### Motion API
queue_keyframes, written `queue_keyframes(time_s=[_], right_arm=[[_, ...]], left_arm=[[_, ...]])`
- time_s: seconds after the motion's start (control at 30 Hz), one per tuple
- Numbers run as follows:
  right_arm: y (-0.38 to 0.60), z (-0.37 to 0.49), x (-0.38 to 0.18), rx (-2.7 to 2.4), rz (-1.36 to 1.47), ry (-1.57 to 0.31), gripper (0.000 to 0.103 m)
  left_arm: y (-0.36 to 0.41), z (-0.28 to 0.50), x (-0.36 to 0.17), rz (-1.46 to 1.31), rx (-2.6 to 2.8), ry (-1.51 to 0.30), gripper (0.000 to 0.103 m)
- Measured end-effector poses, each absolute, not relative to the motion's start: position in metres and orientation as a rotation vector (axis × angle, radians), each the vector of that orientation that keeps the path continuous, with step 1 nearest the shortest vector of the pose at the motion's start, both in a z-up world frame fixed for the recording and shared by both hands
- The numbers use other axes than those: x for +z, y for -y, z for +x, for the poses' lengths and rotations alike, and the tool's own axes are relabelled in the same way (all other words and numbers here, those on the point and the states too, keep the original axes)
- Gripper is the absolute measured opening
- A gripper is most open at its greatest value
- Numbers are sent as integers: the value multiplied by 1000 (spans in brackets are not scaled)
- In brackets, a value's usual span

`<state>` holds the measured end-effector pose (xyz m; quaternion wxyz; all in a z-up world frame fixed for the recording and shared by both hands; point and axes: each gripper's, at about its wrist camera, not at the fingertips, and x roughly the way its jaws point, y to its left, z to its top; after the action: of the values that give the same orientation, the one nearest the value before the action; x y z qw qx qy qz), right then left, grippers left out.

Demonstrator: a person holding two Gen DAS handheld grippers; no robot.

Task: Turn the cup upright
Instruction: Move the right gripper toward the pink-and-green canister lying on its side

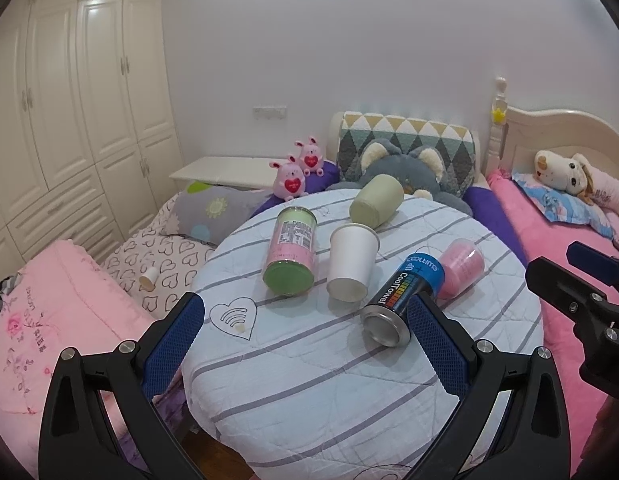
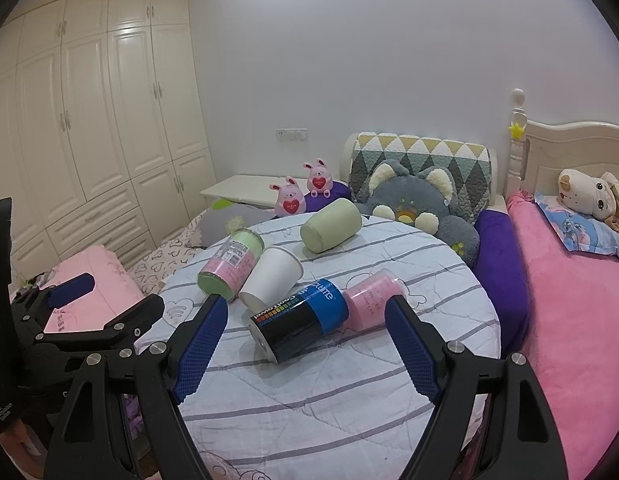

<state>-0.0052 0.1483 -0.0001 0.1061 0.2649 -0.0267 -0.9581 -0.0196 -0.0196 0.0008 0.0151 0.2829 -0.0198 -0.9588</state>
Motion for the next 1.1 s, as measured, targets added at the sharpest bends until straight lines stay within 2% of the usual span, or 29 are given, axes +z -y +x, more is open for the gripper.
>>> queue_keyframes(time_s=[1.1], right_arm=[[-103, -69, -10, -2749, 900, 84, 82]], left_arm=[[75, -71, -15, 954, -2932, -9, 103]])
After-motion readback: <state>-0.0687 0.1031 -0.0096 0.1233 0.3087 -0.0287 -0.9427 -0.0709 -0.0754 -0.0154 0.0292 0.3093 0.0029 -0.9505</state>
